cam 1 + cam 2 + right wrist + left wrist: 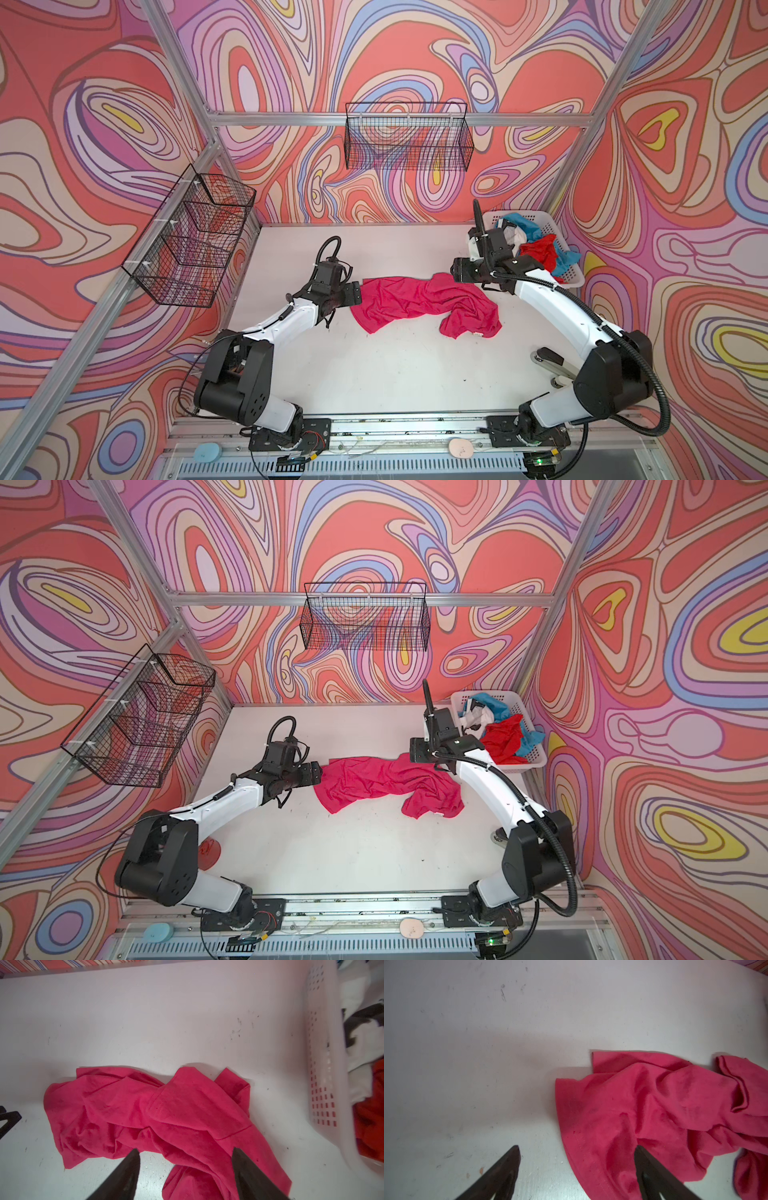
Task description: Fold and stack the t-shirts
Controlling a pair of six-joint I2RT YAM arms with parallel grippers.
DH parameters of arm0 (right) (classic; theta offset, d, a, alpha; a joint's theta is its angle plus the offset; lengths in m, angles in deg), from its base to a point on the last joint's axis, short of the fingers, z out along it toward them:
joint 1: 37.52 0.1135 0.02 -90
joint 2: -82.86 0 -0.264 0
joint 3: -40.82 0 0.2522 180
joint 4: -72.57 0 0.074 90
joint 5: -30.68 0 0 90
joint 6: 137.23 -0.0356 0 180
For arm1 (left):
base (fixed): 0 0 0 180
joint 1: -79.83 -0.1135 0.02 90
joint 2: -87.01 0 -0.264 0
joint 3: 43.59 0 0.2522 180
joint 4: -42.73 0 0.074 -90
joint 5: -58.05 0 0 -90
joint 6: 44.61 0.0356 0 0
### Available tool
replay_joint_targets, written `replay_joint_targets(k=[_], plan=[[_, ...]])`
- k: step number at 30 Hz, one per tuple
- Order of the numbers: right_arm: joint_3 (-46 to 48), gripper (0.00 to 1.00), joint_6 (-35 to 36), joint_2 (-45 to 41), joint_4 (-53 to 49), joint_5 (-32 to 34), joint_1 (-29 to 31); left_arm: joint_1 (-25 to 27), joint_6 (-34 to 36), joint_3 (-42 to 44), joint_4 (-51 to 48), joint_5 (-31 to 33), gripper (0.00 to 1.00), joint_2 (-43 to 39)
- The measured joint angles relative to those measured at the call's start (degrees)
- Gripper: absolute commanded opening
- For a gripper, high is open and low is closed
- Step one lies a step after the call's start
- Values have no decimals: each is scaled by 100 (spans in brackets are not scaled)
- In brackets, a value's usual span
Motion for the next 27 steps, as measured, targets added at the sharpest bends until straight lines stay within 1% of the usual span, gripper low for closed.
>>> replay_joint_targets(k=[5,8,13,17,22,24,25,27], plan=[[424,72,11,378,140,44,101,0,-90,-59,-44,-46,84,267],[435,72,72,632,271,125,315,0,-129,-59,-42,-72,83,339],[63,69,341,1261,363,420,741,0,-201,-59,-37,-131,83,374],[-317,69,699,1814,350,780,992,0,-232,-22,-28,-151,83,374],[-542,68,1132,2155,293,1185,1248,0,-236,26,-31,-151,83,374],[-605,63,1252,2258,289,1300,1311,0,-256,37,-31,-153,83,374],[-623,56,1300,2299,291,1357,1322,0,-271,37,-28,-153,83,374],[-632,36,1377,2382,310,1521,1327,0,-278,37,-28,-153,83,374]])
